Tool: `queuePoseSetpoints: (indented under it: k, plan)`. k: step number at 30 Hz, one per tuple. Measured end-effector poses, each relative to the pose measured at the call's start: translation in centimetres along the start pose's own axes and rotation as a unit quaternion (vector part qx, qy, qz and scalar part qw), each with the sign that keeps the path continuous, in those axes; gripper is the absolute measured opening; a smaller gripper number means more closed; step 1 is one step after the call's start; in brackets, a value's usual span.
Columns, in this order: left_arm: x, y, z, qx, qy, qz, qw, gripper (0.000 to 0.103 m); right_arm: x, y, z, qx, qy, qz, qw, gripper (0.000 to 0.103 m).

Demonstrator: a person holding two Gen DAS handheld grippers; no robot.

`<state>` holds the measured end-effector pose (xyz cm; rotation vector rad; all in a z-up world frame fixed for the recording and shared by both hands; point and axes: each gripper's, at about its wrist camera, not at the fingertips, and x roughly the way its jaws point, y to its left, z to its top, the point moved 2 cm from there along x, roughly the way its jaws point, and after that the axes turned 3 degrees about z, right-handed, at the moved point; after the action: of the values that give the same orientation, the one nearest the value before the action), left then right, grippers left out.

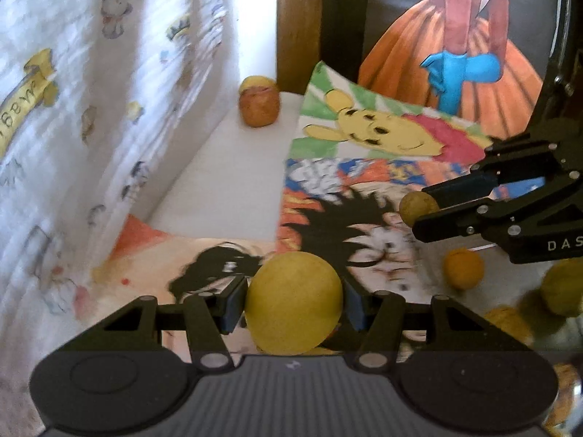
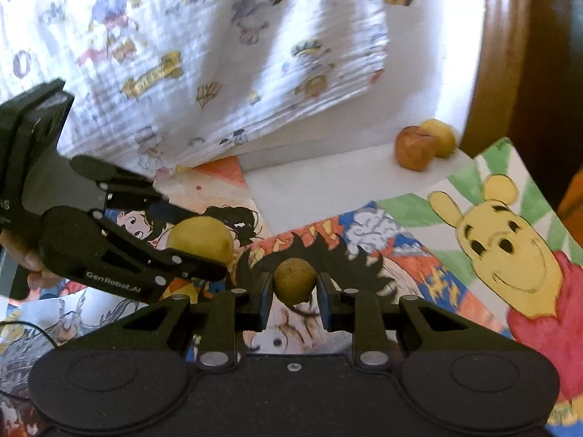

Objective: Organize fruits
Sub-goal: 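Carry the yellow fruit over the tray with the left tool while the right tool carries the brown fruit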

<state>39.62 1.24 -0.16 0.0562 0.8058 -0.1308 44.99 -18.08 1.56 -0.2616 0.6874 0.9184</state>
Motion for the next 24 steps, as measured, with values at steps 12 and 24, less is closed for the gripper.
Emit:
queuePoseSetpoints:
  k: [12,24]
  plan:
    - [-4.3,-6.1,-0.4,-0.031,-0.052,-0.049,0.9969,0.06,-9.2,-0.2,-4.7,0.04,-0.058,-0.061,0.996,0.028]
    - [-6.5,-12.5,-2.1,-0.011,-0.057,-0.098,0.9935,0.06,-16.2,1.9,-12.3,0.104,-0.097,-0.113,0.983,0.028]
